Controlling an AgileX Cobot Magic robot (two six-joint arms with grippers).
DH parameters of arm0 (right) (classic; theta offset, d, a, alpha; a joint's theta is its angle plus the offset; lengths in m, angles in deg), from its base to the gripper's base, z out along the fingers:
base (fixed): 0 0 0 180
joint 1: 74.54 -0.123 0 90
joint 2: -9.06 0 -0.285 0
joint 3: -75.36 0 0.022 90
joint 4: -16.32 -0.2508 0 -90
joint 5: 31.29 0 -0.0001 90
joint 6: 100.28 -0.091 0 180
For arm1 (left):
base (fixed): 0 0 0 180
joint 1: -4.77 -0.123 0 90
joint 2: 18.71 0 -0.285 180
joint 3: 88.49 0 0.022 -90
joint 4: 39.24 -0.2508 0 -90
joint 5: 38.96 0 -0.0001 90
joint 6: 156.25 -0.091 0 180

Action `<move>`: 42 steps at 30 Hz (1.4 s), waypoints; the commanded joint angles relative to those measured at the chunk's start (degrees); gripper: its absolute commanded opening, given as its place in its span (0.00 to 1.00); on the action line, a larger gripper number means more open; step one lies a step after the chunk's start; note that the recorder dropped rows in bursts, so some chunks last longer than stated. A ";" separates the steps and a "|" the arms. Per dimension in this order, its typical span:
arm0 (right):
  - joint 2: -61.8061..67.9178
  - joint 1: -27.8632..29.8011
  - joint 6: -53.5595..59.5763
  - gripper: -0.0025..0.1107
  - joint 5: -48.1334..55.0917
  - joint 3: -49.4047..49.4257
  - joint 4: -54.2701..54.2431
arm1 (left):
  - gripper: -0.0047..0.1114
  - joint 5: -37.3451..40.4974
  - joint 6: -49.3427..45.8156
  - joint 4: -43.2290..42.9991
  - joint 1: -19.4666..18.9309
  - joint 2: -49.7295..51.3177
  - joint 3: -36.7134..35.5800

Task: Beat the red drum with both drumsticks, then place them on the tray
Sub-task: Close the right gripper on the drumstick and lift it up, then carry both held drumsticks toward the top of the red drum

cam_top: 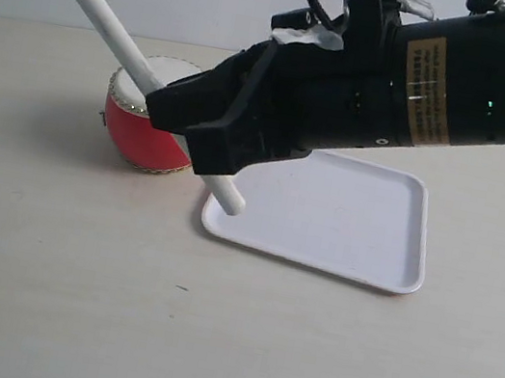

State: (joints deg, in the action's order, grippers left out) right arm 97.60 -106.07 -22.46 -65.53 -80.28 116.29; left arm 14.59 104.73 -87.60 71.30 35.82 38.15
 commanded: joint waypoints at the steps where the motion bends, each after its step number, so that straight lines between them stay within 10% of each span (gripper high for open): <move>1: -0.46 -0.10 -1.10 0.02 -0.16 -0.44 -0.03 | 0.04 -0.02 0.16 -0.26 0.32 -0.01 -0.28; 15: -0.46 -0.33 9.57 0.02 1.07 -0.56 -6.84 | 0.04 -0.02 0.16 -0.26 0.32 -0.01 -0.28; 21: -0.46 -4.98 37.49 0.02 18.27 0.74 -31.03 | 0.04 -0.02 0.16 -0.26 0.32 -0.01 -0.28; 27: -0.72 -10.52 99.77 0.02 62.86 -1.80 -90.35 | 0.04 -0.02 0.16 -0.26 0.32 -0.01 -0.28; 42: 1.34 -10.50 97.44 0.02 76.85 -10.73 -94.20 | 0.04 -0.02 0.05 -0.25 0.32 -0.01 -0.28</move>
State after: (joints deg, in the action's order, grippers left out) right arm 97.36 -116.46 75.76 9.40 -90.31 22.23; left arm 14.59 104.73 -87.49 71.30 35.82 38.15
